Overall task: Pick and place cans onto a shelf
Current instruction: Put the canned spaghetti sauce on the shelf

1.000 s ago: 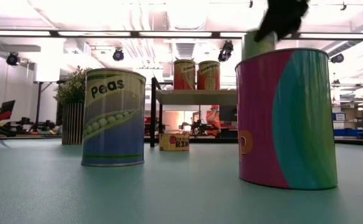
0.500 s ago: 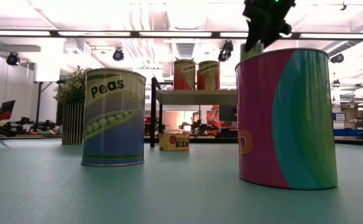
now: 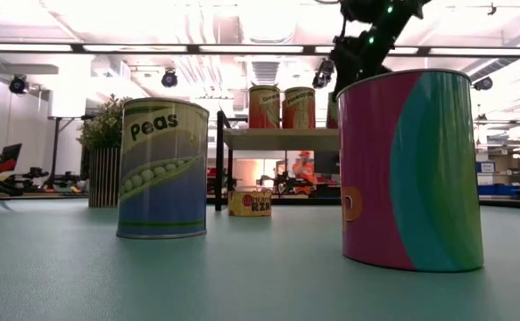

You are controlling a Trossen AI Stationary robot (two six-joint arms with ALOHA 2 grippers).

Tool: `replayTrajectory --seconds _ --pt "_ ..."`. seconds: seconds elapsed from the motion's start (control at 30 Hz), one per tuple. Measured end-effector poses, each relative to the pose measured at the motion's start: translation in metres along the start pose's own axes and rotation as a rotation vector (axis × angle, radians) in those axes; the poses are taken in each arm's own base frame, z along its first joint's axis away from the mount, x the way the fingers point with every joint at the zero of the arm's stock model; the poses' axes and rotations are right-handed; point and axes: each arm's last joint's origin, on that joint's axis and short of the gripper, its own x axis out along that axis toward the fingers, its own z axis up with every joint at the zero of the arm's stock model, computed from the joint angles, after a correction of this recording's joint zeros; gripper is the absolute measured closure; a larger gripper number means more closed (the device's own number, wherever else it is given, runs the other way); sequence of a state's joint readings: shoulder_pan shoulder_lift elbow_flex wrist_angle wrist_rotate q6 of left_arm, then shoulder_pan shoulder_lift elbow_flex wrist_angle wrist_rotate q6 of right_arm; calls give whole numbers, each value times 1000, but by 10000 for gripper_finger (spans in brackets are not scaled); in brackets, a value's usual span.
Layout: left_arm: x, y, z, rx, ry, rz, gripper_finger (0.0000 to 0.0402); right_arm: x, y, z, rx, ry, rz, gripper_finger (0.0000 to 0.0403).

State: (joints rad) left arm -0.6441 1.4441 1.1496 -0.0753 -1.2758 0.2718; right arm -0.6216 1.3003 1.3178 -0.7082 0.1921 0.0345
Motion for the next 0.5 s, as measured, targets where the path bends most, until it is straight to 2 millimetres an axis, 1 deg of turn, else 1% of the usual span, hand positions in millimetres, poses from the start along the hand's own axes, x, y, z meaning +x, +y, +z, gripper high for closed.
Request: replayTrajectory --seconds 0.1,0.2,0.33,0.5 --pt "0 0 0 1 0 0 122 11 -5 1 -4 17 -19 108" --pt "0 0 0 1 0 0 122 17 -9 6 -7 22 -30 108" --pt "0 0 0 4 0 0 122 24 -8 13 -5 -13 -32 108" --pt "0 0 0 5 0 0 122 35 -6 16 -13 12 -39 108"
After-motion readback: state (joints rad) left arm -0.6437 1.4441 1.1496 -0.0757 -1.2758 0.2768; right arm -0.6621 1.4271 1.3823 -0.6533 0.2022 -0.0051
